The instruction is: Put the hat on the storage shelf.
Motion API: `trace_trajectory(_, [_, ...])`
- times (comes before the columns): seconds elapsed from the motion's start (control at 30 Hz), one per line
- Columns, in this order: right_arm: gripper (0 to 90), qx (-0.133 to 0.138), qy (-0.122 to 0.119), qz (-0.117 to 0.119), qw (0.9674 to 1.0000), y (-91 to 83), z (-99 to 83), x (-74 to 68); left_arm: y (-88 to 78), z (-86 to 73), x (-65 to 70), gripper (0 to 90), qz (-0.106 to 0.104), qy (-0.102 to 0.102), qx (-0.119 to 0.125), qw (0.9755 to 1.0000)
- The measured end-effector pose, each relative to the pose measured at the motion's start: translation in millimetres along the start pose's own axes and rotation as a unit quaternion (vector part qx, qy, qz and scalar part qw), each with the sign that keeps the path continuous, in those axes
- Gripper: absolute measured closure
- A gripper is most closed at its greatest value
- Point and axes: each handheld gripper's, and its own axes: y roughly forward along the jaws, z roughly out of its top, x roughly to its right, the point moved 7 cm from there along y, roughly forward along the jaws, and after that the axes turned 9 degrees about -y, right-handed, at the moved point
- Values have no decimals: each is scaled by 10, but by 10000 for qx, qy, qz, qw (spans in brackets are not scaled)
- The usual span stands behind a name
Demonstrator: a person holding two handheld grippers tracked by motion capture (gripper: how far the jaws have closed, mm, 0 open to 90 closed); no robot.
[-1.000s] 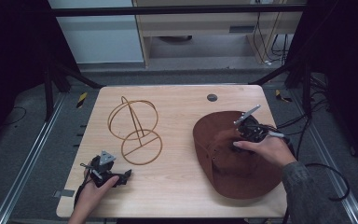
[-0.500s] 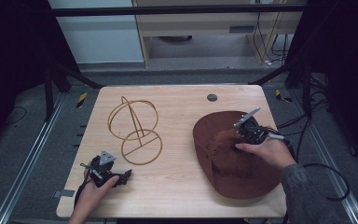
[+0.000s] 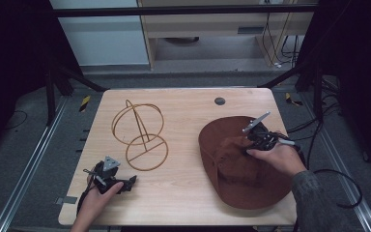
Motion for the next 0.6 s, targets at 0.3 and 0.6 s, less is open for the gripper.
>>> trace_trajectory(0.3, [889, 204, -42, -1, 9998, -157, 127, -27, 2, 1, 5, 0, -1, -23, 22, 10000])
trace_trajectory(0.6, [889, 641, -125, -31, 9979, -381, 381, -141, 1, 1, 5, 0, 1, -20, 12, 10000])
